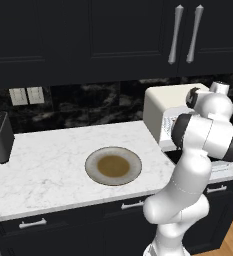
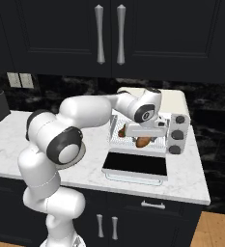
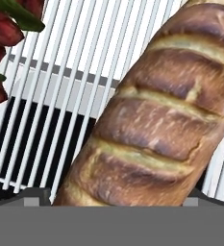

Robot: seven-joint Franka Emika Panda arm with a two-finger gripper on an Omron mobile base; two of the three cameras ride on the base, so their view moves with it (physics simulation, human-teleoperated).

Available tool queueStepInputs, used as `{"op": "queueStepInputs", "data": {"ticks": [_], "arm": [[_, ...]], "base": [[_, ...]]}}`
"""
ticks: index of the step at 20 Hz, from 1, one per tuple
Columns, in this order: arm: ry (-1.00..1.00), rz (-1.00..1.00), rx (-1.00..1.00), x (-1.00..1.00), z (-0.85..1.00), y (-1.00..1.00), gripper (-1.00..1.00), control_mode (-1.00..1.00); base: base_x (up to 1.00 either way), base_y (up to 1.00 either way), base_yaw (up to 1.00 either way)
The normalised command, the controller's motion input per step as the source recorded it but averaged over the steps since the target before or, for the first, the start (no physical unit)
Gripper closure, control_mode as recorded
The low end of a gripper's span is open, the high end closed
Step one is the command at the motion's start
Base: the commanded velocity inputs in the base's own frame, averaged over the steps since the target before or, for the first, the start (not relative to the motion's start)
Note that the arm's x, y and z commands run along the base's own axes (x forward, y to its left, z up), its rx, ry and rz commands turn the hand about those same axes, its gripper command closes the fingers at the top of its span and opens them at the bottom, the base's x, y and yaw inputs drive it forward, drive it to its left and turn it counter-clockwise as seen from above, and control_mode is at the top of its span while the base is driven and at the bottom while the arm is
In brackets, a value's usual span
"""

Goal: Pick up the kebab skewer and baguette bread, and place them inside the toaster oven. Close the toaster oven door and start by setting the timer.

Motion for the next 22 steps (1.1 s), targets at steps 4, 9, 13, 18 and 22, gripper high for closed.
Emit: {"op": "queueStepInputs", "data": {"ticks": [4,9,13,18,22], "arm": [[0.0,0.0,0.0,-0.07,0.0,0.0,-1.0,-1.0],[0.0,0.0,0.0,0.0,0.11,0.0,-1.0,-1.0],[-0.03,0.0,-0.01,0.0,0.2,0.0,-1.0,-1.0],[-0.09,0.0,0.0,-0.01,0.21,0.01,-1.0,-1.0],[-0.1,0.0,0.0,-0.34,0.17,0.0,-1.0,-1.0]], "base": [[0.0,0.0,0.0],[0.0,0.0,0.0],[0.0,0.0,0.0],[0.0,0.0,0.0],[0.0,0.0,0.0]]}}
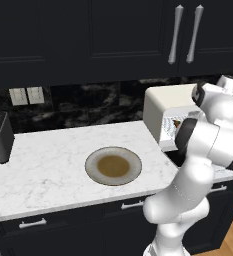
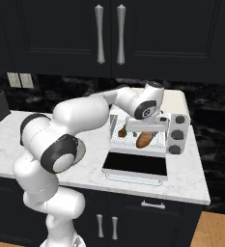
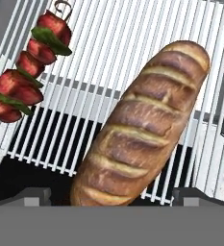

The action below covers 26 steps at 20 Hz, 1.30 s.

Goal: Pick up the kebab skewer and baguette bread, and place them inside the toaster oven. Close the toaster oven door and start by setting the timer.

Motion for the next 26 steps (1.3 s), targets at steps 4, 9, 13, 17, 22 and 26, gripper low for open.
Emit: {"op": "queueStepInputs", "data": {"ticks": [4,9,13,17,22,26], "arm": [[-0.12,-0.04,-0.02,-0.33,0.08,0.0,-1.0,-1.0],[-0.07,-0.08,-0.05,-0.5,0.01,0.0,-1.0,-1.0],[0.0,-0.25,-0.05,-0.57,-0.02,0.0,-1.0,-1.0],[0.07,-0.38,-0.03,-0.44,-0.19,0.0,-1.0,-1.0],[0.07,-0.3,-0.01,-0.14,-0.23,-0.01,-1.0,-1.0],[0.0,-0.15,0.0,-0.1,-0.31,-0.01,-1.0,-1.0]], "base": [[0.0,0.0,0.0],[0.0,0.0,0.0],[0.0,0.0,0.0],[0.0,0.0,0.0],[0.0,0.0,0.0],[0.0,0.0,0.0]]}}
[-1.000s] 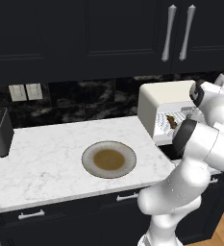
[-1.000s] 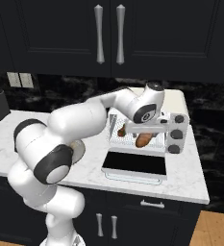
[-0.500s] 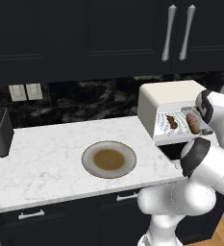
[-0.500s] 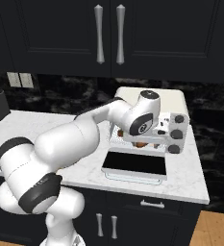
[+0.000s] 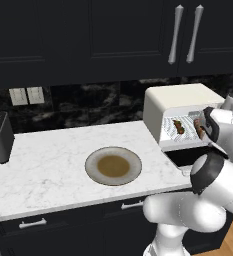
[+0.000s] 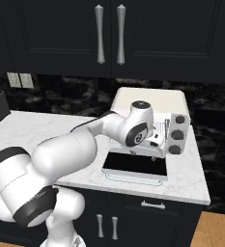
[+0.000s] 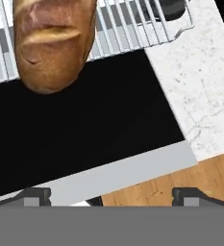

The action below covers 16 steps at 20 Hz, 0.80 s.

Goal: Pick up the kebab skewer and baguette bread, and place them inside the toaster oven. Close the toaster oven door and start by setting the timer.

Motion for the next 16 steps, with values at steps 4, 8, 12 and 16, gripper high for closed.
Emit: {"op": "queueStepInputs", "data": {"ticks": [4,8,12,16], "arm": [[0.0,-0.17,0.0,-0.04,-0.35,0.03,-1.0,-1.0],[-0.01,-0.13,0.04,0.0,-0.29,-0.08,-1.0,-1.0],[-0.03,-0.01,0.09,0.02,-0.21,-0.21,-1.0,-1.0],[-0.05,0.0,0.05,0.09,-0.16,-0.18,-1.0,-1.0]], "base": [[0.0,0.0,0.0],[0.0,0.0,0.0],[0.0,0.0,0.0],[0.0,0.0,0.0]]}}
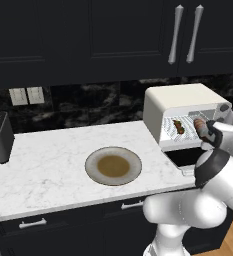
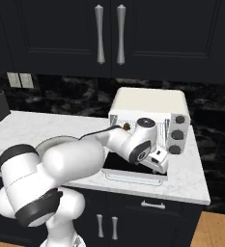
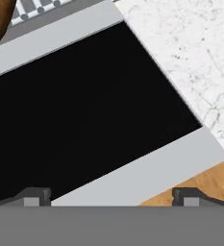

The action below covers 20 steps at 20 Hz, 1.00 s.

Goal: Pick up the kebab skewer and baguette bread, and place them inside the toaster oven. Close the toaster oven door and start by setting the timer.

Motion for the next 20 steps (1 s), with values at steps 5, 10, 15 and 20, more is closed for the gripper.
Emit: {"op": "queueStepInputs", "data": {"ticks": [5,10,15,20], "arm": [[-0.04,0.0,0.0,0.26,-0.15,0.0,-1.0,-1.0],[-0.04,0.0,0.0,0.17,-0.15,0.0,-1.0,-1.0],[-0.05,0.0,0.0,0.22,-0.14,0.0,-1.0,-1.0],[-0.03,-0.01,0.0,0.25,-0.04,0.0,-1.0,-1.0]], "base": [[0.0,0.0,0.0],[0.0,0.0,0.0],[0.0,0.0,0.0],[0.0,0.0,0.0]]}}
